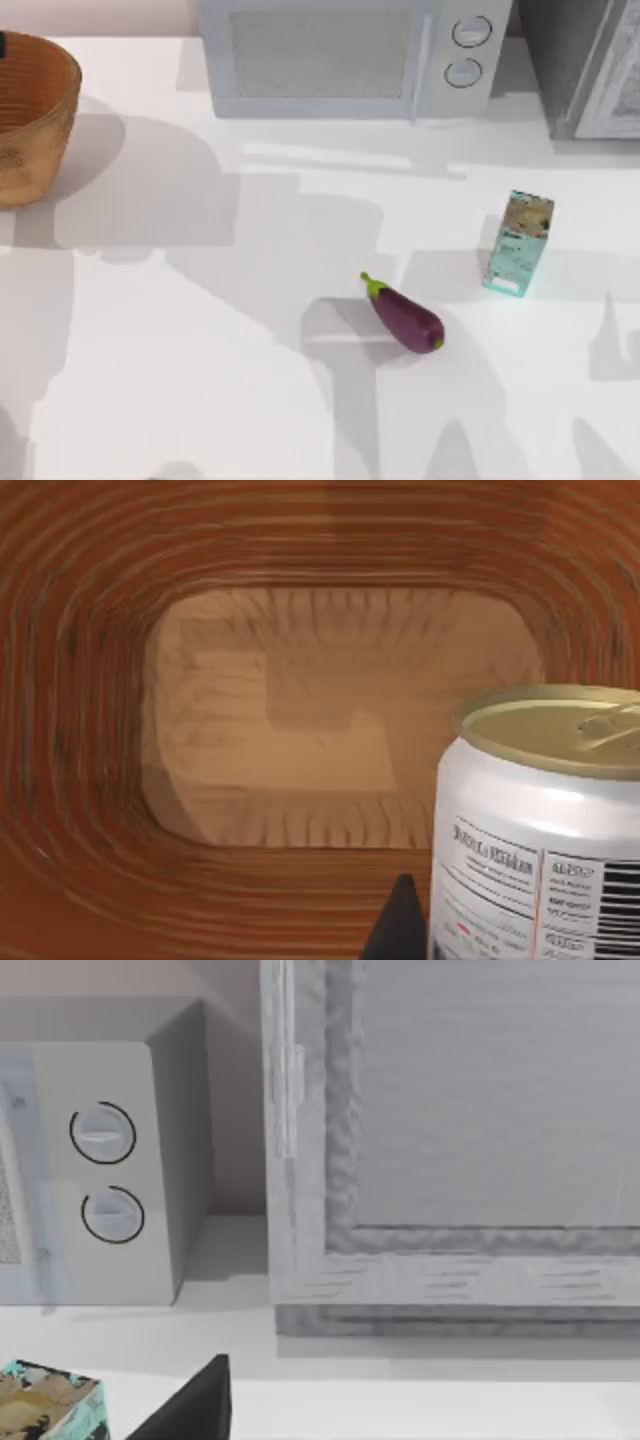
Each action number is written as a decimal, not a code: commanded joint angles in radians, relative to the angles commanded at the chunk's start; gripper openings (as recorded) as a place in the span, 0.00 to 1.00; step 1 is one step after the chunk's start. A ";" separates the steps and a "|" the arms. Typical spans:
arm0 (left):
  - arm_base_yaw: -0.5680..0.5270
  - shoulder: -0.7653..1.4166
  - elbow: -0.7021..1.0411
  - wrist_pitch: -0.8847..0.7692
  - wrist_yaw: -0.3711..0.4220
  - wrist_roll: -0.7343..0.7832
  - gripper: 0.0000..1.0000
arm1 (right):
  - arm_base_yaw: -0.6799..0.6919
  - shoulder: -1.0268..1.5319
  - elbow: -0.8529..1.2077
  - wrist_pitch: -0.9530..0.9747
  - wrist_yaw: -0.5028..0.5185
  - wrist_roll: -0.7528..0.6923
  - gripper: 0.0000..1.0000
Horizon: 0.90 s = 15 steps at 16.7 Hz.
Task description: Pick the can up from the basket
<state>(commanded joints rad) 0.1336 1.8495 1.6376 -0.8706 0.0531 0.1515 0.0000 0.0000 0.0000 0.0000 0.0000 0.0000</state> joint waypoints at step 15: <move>-0.073 -1.083 -0.943 0.477 -0.029 -0.084 0.00 | 0.000 0.000 0.000 0.000 0.000 0.000 1.00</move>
<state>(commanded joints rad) 0.0602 0.7662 0.6944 -0.3933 0.0244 0.0674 0.0000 0.0000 0.0000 0.0000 0.0000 0.0000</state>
